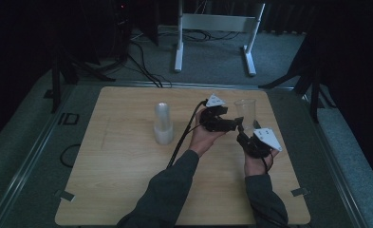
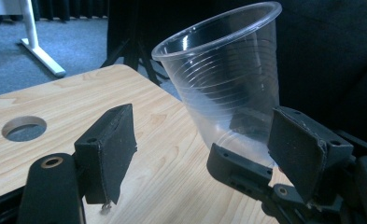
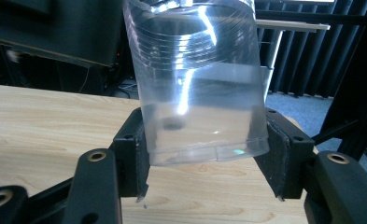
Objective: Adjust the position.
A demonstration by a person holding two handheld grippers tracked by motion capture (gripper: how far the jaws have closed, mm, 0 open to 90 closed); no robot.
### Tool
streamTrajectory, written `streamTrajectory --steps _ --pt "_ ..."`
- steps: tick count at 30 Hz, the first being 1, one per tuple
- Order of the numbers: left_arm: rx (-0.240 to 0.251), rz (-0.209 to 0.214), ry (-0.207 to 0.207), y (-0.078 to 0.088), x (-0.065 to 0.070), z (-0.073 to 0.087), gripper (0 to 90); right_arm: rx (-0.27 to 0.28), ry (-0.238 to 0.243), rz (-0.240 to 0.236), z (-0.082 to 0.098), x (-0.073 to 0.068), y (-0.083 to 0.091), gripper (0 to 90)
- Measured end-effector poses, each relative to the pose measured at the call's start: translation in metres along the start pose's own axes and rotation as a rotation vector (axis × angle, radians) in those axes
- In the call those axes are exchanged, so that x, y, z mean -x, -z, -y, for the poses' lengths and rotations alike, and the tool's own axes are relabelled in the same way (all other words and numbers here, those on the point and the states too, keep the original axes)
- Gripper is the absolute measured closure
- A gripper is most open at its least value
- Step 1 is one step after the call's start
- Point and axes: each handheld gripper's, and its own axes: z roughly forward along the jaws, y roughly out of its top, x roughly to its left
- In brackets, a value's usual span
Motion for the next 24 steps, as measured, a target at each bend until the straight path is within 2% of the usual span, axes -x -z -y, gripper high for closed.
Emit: streamTrajectory --steps 7,13,18,23,24 --pt "0.028 0.017 0.019 -0.002 0.003 -0.004 23.5 0.011 0.000 -0.007 -0.001 -0.003 0.003 42.0" --pt "0.029 0.035 0.033 -0.007 0.002 -0.004 21.2 0.015 0.001 -0.015 0.000 -0.005 0.004 42.0" --pt "0.036 0.063 0.067 -0.014 0.003 -0.005 19.7 0.016 0.002 -0.021 0.001 -0.006 0.004 42.0" --pt "0.052 0.070 0.093 -0.017 0.003 -0.006 19.7 0.019 0.003 -0.027 0.001 -0.007 0.004 42.0" --pt "0.060 0.076 0.115 -0.020 0.002 -0.006 19.7 0.019 0.004 -0.031 0.001 -0.008 0.005 42.0"
